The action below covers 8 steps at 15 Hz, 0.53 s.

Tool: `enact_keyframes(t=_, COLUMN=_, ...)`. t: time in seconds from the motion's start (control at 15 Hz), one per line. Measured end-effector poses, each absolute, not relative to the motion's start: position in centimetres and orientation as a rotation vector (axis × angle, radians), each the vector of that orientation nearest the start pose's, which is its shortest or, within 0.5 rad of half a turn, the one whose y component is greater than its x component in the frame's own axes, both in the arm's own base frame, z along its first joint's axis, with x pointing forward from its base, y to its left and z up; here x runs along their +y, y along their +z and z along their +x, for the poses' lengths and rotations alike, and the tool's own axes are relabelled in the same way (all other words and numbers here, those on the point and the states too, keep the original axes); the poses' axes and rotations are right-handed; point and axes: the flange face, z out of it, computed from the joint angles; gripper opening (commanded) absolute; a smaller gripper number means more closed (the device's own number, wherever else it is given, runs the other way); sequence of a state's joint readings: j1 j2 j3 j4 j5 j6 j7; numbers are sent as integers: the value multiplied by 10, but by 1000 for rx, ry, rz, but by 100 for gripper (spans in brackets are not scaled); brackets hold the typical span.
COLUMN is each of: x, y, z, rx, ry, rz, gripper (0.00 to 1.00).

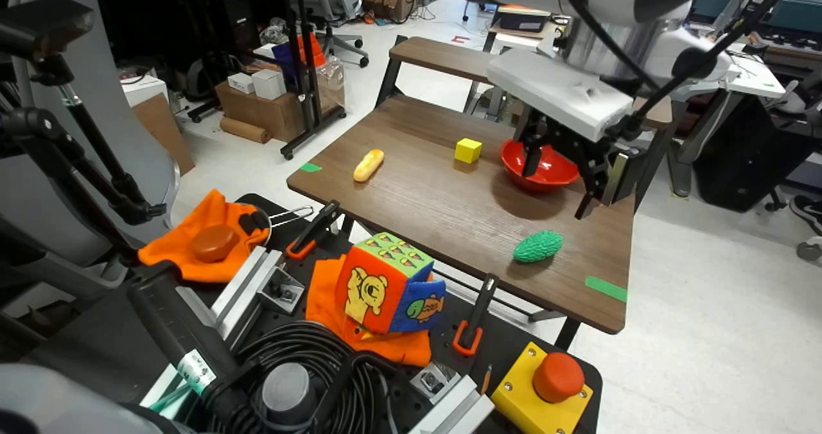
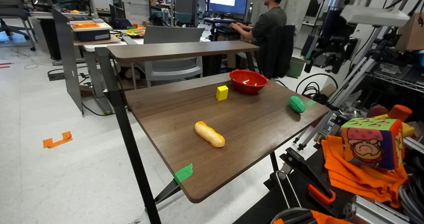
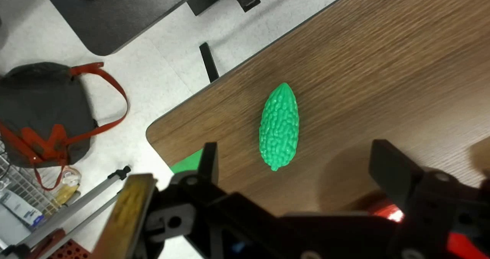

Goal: Put the green object inside the red bowl on the right

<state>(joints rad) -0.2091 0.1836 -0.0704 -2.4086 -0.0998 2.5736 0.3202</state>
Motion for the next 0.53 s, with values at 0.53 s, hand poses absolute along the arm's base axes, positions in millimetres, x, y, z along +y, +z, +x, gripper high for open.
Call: enact_keyframes(t=0.53, x=-143, y=154, z=539, rx=896, ry=183, rz=-3079, gripper=100)
